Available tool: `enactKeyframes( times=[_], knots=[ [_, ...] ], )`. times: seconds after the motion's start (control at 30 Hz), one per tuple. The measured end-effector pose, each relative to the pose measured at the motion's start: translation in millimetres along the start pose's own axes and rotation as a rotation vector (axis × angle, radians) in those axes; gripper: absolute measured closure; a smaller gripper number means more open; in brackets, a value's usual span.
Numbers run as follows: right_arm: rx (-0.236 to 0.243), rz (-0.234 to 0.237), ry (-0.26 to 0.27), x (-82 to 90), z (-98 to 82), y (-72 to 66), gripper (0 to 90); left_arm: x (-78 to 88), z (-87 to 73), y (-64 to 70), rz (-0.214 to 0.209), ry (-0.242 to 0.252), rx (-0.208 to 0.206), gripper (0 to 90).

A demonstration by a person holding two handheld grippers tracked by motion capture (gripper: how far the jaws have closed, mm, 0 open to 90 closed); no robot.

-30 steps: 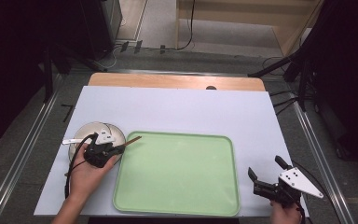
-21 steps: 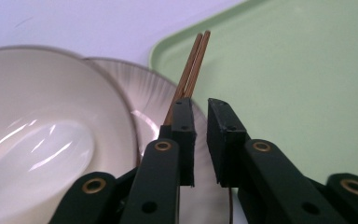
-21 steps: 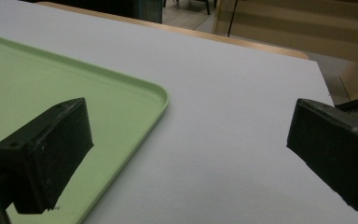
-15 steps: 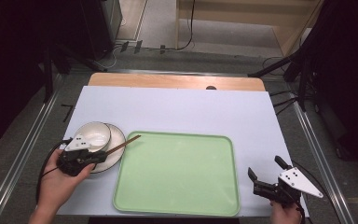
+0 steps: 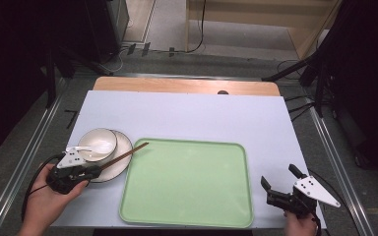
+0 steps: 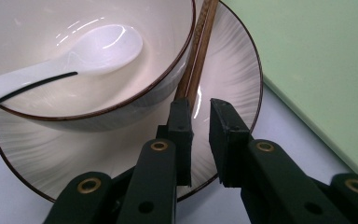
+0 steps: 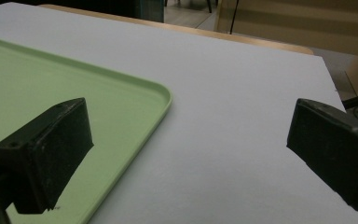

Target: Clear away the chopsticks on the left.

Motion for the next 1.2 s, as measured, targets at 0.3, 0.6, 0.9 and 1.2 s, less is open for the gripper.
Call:
enactKeyframes(
  times=[0.3, 0.6, 0.9, 1.2],
  knots=[
    [-0.003, 0.005, 0.000, -0.2, -0.7, 1.0, 0.0, -4.1, 0.8, 4.7, -0.028, -0.027, -0.014, 79.5],
    [-0.003, 0.004, 0.001, 0.3, -0.6, 1.2, 0.0, -2.4, 0.8, -0.2, -0.002, -0.014, -0.012, 77.4],
    [0.004, 0.009, -0.002, -0.5, -0.5, -0.6, 0.0, -0.9, 0.2, 2.3, -0.002, -0.009, -0.027, 75.4],
    [-0.004, 0.008, -0.001, -0.5, -1.0, 0.6, 0.0, -2.9, -4.6, 1.3, -0.005, -0.033, -0.039, 75.9]
  ],
)
Point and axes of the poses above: each handheld gripper's, and its own axes: x roughly backward along the jaws, z roughly out of its top, y roughly to its right, the point moved 7 cm from there along -x, roughly forward along the jaws
